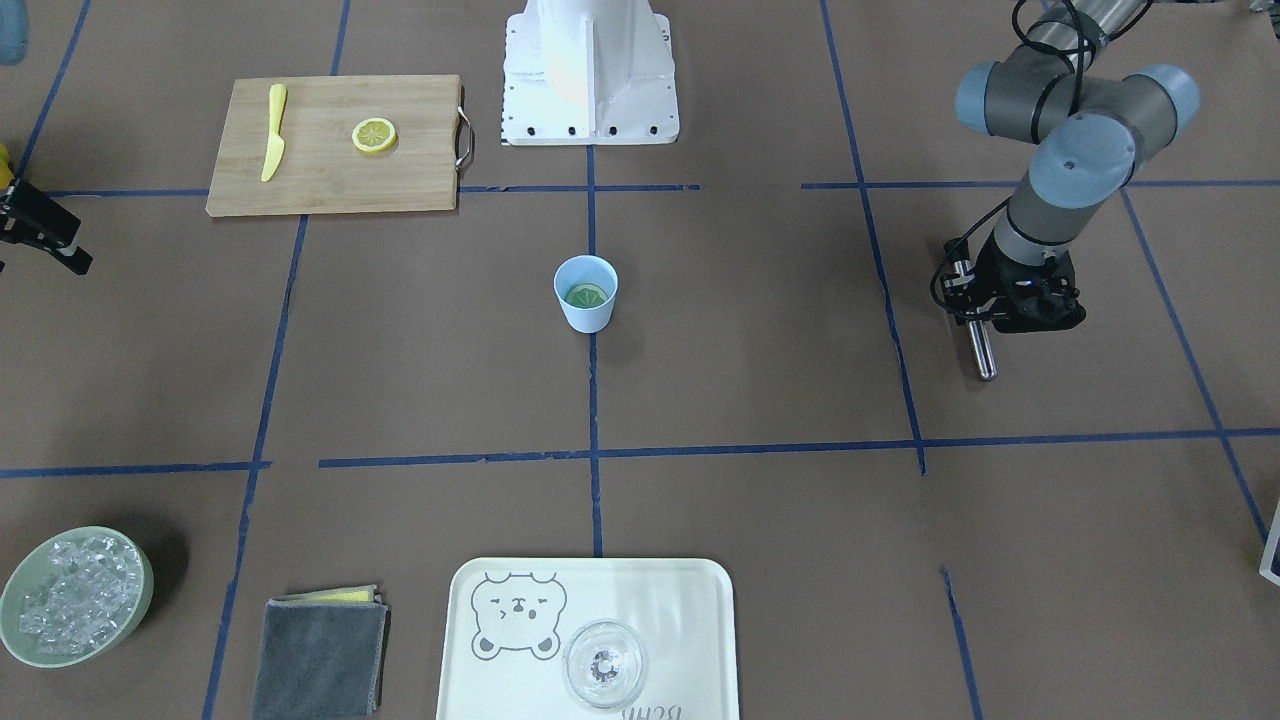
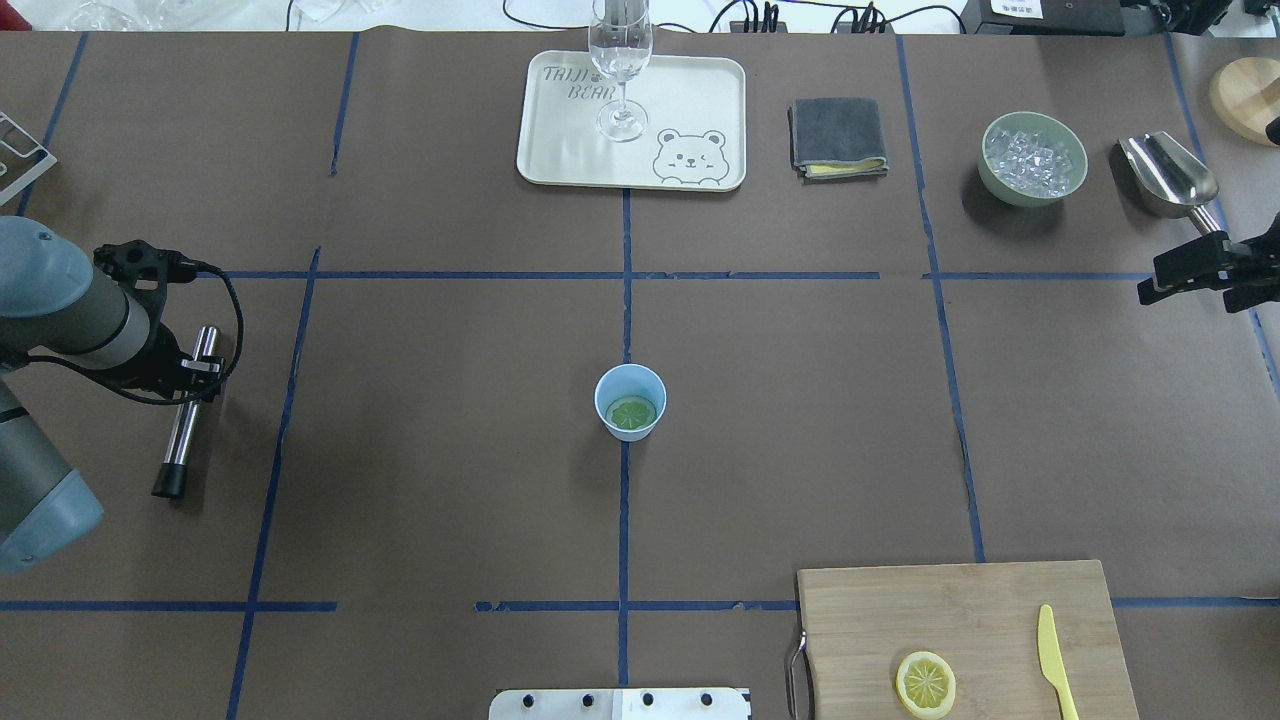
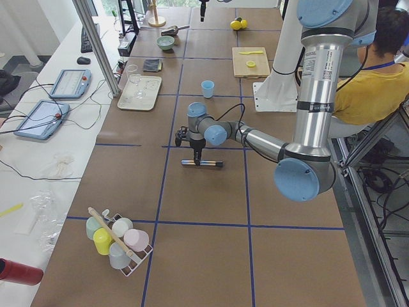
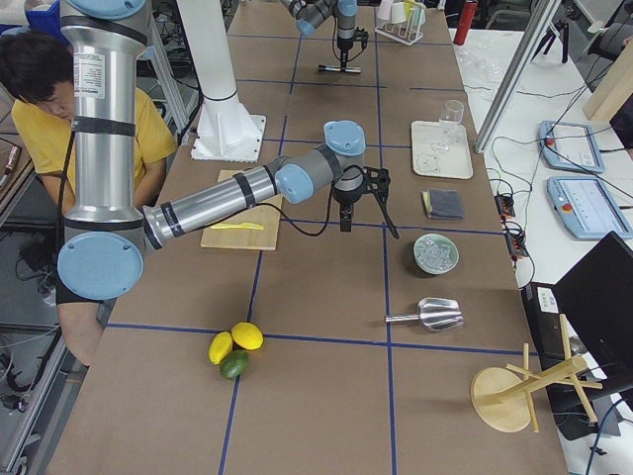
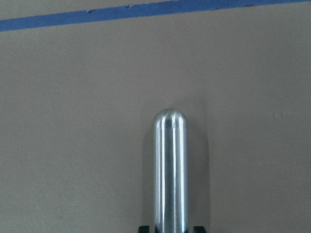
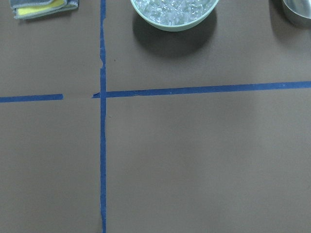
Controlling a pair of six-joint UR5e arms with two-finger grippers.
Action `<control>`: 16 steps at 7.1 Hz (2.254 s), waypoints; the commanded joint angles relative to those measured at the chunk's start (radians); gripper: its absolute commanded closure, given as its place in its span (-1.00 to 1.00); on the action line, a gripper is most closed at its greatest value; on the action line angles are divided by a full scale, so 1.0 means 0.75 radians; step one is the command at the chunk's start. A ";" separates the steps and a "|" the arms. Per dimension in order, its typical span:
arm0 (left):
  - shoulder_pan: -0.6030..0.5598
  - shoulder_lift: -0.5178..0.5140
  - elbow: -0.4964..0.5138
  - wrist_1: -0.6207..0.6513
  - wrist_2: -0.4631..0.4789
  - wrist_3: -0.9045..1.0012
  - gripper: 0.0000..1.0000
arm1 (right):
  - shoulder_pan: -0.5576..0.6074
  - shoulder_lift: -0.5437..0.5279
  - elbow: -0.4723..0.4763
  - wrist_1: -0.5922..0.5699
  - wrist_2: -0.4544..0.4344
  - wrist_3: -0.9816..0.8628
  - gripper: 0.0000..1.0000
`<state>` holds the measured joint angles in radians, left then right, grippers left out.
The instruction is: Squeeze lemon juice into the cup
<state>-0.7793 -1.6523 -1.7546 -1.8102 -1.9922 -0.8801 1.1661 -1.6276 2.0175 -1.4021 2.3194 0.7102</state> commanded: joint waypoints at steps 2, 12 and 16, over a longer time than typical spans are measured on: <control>-0.016 0.006 -0.071 0.008 0.003 0.014 -0.78 | 0.002 0.000 0.000 0.002 0.000 -0.002 -1.00; -1.117 0.291 0.057 0.118 -0.520 1.458 -1.00 | 0.402 -0.012 -0.309 -0.300 0.080 -0.830 -1.00; -1.119 0.299 -0.010 0.158 -0.510 1.210 -1.00 | 0.429 -0.028 -0.340 -0.293 0.127 -0.832 -1.00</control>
<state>-1.6166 -1.4288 -1.7486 -1.6970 -2.3799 0.0491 1.4845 -1.6387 1.7736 -1.6253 2.4022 0.0874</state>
